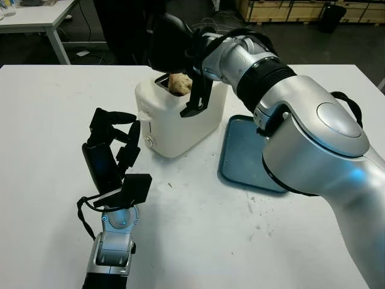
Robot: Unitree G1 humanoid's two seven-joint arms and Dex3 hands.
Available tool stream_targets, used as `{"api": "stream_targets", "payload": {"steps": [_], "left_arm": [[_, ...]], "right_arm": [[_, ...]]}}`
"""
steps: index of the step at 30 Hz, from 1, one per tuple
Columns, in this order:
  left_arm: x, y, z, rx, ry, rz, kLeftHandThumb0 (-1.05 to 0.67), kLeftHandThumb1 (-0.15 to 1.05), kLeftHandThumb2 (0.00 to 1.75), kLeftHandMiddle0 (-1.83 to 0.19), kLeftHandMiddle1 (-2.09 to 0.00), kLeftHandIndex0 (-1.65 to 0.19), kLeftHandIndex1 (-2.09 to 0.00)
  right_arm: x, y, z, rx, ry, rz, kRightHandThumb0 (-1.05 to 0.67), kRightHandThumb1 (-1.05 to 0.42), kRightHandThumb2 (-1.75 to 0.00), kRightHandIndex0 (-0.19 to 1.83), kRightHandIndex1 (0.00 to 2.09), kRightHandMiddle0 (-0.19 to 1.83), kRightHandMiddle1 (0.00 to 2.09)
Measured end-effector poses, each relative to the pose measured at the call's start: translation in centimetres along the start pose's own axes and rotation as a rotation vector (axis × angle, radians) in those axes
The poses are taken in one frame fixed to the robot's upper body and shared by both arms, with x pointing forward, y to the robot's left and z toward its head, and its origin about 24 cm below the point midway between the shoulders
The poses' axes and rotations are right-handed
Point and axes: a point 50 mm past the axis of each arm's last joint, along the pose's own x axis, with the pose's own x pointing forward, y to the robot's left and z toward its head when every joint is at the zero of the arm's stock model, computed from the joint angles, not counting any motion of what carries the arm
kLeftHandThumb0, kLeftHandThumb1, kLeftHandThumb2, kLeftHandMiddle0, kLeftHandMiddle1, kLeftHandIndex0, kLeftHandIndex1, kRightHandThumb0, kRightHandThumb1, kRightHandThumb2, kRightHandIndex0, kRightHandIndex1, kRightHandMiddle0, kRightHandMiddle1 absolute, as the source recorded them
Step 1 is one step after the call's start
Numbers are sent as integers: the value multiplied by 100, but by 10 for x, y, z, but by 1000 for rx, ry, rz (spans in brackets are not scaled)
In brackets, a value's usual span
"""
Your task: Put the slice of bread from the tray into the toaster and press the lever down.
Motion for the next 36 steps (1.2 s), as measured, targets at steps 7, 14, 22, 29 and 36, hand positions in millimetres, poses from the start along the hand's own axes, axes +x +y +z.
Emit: {"api": "stream_targets", "payload": {"steps": [7, 14, 22, 29, 36], "left_arm": [[0, 0, 0, 1, -2, 0, -46, 92, 29, -75, -175, -58, -147], [0, 0, 2, 8, -7, 6, -46, 92, 28, -76, -175, -58, -146], [0, -1, 2, 7, -8, 13, -46, 92, 29, -77, -175, -57, -147], [0, -1, 2, 6, -8, 16, -45, 92, 28, -76, -175, -57, -147], [-1, -3, 3, 3, -11, 11, -45, 92, 29, -75, -175, -56, -148]], "right_arm": [[-1, 5, 5, 19, -5, 3, -23, -78, -2, 42, 4, 57, 1], [-1, 8, 9, -17, -31, -12, -31, -78, -2, 63, 15, 67, 4], [-2, 13, 12, -11, -34, 26, -40, -84, 0, 70, 135, 112, 6], [-13, 26, -3, 4, 2, 53, -62, -92, -9, 106, 174, 82, 131], [-28, 39, -19, -56, 20, 42, -68, -92, -28, 106, 175, 73, 173]]}}
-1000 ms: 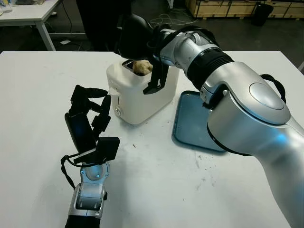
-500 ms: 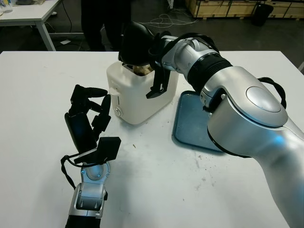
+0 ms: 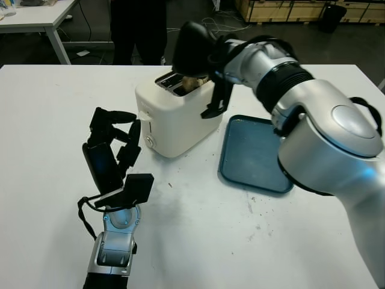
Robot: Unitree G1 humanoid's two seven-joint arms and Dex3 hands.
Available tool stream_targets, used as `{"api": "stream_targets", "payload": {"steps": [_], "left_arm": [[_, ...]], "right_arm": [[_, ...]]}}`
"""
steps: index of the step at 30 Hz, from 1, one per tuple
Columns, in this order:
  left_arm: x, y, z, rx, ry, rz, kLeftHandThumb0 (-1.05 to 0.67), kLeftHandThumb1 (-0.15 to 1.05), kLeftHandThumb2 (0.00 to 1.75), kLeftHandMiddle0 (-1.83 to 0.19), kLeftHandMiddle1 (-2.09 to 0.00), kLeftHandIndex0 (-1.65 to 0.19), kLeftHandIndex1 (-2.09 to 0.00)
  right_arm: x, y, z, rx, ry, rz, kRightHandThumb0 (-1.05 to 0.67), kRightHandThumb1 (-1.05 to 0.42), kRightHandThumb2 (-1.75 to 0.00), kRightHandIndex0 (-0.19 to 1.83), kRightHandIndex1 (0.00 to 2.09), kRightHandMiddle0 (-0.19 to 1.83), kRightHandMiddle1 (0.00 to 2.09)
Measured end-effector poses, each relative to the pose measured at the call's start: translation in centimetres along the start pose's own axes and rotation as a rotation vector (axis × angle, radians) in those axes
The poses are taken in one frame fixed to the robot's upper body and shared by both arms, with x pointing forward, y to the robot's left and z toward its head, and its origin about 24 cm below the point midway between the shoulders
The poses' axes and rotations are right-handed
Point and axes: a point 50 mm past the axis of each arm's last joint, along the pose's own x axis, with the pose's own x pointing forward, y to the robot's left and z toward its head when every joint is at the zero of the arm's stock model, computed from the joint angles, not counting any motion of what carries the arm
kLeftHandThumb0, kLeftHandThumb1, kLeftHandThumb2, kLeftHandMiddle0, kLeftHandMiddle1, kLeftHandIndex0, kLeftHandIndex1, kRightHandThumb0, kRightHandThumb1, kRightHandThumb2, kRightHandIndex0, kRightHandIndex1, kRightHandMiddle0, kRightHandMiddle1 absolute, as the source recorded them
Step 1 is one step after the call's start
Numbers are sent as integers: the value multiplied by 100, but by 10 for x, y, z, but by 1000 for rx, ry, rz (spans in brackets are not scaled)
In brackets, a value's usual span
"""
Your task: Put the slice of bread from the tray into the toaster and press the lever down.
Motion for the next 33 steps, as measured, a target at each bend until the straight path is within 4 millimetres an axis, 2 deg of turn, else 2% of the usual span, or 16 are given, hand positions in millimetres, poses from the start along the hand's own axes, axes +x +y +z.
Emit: {"api": "stream_targets", "payload": {"steps": [8, 14, 18, 20, 23, 30, 33], "left_arm": [[0, -1, 0, 4, 1, -2, -44, 92, 27, -76, -175, -56, -147], [0, -2, 1, 0, 1, -5, -45, 92, 27, -75, -175, -57, -147], [0, -2, 1, -1, 2, -5, -45, 92, 28, -74, -175, -56, -148], [0, -2, 1, 0, 2, -5, -45, 92, 28, -75, -175, -56, -149], [0, -2, 0, -1, 2, -4, -45, 92, 28, -75, -175, -56, -149], [0, -2, 0, -2, 3, -4, -45, 92, 28, -75, -175, -55, -149], [0, -2, 0, -2, 3, -4, -45, 92, 28, -75, -175, -55, -149]], "right_arm": [[-8, 2, -16, -21, 36, -31, -67, -92, -36, 109, 175, 76, 175], [-9, 1, -18, -5, 50, -46, -66, -92, -40, 107, 175, 71, 175], [-9, 0, -19, 3, 58, -58, -64, -92, -39, 107, 175, 75, 175], [-9, -1, -21, 36, 82, -57, -64, -92, -41, 107, 175, 75, 175], [-9, -4, -27, 139, 144, -81, -60, -92, -34, 105, 175, 75, 175], [-9, -10, -34, 217, 183, -115, -58, -92, -34, 107, 175, 77, 175], [-9, -11, -35, 228, 189, -119, -60, -92, -41, 107, 175, 77, 175]]}}
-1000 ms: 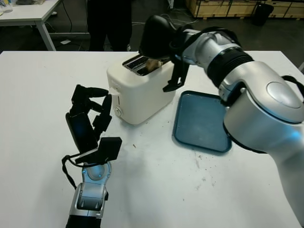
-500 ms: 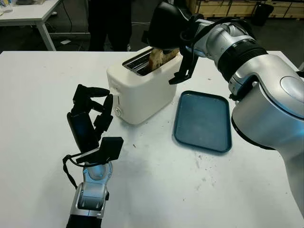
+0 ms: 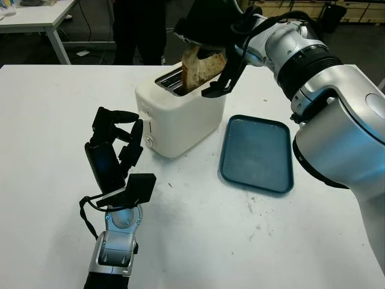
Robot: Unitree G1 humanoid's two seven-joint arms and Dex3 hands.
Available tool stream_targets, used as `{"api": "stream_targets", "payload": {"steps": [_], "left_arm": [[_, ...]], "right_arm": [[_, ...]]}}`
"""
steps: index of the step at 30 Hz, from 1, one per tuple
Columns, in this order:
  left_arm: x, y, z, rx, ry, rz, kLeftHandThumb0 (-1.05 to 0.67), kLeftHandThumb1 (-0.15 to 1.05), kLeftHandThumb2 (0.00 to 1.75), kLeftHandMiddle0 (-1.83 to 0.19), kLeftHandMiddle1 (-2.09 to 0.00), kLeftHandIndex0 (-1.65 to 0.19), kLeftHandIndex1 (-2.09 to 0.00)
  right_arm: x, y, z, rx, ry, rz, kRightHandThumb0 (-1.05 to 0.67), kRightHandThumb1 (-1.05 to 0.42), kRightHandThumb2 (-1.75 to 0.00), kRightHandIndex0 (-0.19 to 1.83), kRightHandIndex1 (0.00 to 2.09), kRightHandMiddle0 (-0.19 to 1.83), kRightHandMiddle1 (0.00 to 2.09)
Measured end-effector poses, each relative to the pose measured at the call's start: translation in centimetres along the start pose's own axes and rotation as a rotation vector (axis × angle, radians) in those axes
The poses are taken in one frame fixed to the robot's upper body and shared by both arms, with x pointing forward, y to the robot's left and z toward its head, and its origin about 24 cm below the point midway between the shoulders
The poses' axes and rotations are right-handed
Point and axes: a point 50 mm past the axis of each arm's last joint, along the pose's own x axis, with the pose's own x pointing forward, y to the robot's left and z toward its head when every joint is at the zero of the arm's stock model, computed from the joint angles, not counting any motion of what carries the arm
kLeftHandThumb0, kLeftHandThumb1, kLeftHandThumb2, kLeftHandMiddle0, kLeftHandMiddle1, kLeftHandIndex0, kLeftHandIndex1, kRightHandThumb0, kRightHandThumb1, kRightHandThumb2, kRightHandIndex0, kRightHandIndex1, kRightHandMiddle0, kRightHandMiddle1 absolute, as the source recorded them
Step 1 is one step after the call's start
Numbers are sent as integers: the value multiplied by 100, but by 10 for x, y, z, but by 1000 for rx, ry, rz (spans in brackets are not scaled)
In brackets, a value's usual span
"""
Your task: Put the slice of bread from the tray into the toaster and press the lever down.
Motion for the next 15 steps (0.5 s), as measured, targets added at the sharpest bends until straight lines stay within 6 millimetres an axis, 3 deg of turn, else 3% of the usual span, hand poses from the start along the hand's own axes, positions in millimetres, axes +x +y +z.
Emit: {"api": "stream_targets", "payload": {"steps": [15], "left_arm": [[0, 0, 0, -2, 1, 3, -44, 92, 28, -74, -175, -55, -148]], "right_arm": [[2, -7, -3, 60, 17, -8, -61, -92, -37, 104, 175, 76, 175]]}}
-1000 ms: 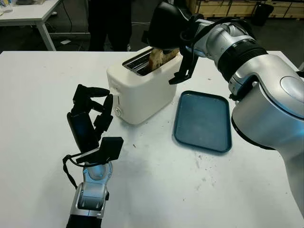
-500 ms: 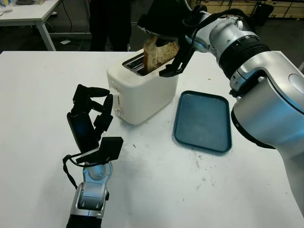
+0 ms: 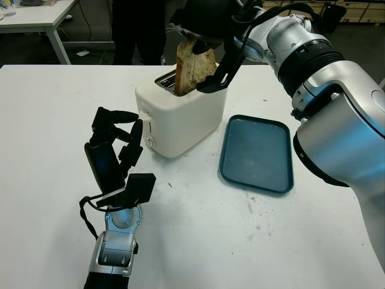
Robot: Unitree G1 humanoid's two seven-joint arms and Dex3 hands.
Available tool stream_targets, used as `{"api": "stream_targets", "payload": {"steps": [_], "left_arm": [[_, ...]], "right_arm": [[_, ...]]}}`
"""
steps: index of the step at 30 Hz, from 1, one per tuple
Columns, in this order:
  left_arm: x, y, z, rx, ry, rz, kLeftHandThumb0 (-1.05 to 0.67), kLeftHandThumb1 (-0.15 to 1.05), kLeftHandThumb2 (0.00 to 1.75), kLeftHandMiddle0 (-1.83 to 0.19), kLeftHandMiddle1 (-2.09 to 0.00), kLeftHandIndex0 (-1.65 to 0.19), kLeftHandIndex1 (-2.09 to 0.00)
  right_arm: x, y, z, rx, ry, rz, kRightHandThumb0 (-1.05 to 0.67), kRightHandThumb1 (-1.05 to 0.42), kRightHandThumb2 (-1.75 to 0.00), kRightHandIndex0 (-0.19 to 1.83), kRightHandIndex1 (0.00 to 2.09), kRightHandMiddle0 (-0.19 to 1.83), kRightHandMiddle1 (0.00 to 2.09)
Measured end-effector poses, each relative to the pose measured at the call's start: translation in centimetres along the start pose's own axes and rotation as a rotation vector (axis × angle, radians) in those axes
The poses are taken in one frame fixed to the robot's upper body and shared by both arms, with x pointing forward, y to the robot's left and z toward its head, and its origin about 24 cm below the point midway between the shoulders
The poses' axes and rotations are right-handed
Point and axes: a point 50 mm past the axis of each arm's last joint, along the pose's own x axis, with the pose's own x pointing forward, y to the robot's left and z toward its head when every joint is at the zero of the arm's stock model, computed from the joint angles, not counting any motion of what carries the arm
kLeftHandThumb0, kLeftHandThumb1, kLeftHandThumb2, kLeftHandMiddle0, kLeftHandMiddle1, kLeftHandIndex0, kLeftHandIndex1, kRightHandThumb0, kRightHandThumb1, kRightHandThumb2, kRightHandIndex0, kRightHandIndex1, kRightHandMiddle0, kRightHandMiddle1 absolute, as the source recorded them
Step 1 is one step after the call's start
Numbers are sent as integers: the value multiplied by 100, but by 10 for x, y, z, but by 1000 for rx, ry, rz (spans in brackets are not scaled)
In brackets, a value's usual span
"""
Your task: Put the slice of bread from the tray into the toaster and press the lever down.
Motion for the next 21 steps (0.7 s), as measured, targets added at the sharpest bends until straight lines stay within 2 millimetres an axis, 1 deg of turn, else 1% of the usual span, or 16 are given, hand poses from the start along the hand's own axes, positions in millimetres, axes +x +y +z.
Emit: {"api": "stream_targets", "payload": {"steps": [6, 13, 15, 18, 19, 20, 21], "left_arm": [[0, 0, 0, 0, 0, 1, -45, 92, 27, -76, -175, -56, -148], [0, 0, 0, 0, 0, 1, -45, 92, 28, -76, -175, -56, -149], [0, 0, 0, 0, 0, 1, -45, 92, 28, -75, -175, -56, -149], [0, 0, 0, 0, 0, 1, -45, 92, 28, -74, -175, -55, -148], [0, 0, 0, 0, 0, 1, -45, 92, 28, -74, -175, -55, -148], [0, 0, 0, 0, 0, 1, -45, 92, 28, -74, -175, -55, -148], [0, 0, 0, 0, 0, 1, -44, 92, 28, -74, -175, -55, -148]], "right_arm": [[0, -1, 0, 6, -2, -6, -59, -92, -42, 104, 175, 75, 175], [0, 0, 0, 4, -3, -5, -57, -92, -34, 103, 175, 73, 175], [0, 0, 1, 2, -5, -2, -57, -92, -35, 102, 175, 72, 175], [0, 1, 1, 3, -9, 6, -60, -92, -31, 101, 175, 73, 175], [0, 2, 2, 5, -12, 21, -62, -92, -31, 96, 175, 71, 170], [-1, 3, 2, 7, -16, 37, -66, -92, -28, 91, 169, 71, 155], [-1, 5, 2, 8, -17, 56, -67, -92, -26, 89, 166, 72, 147]]}}
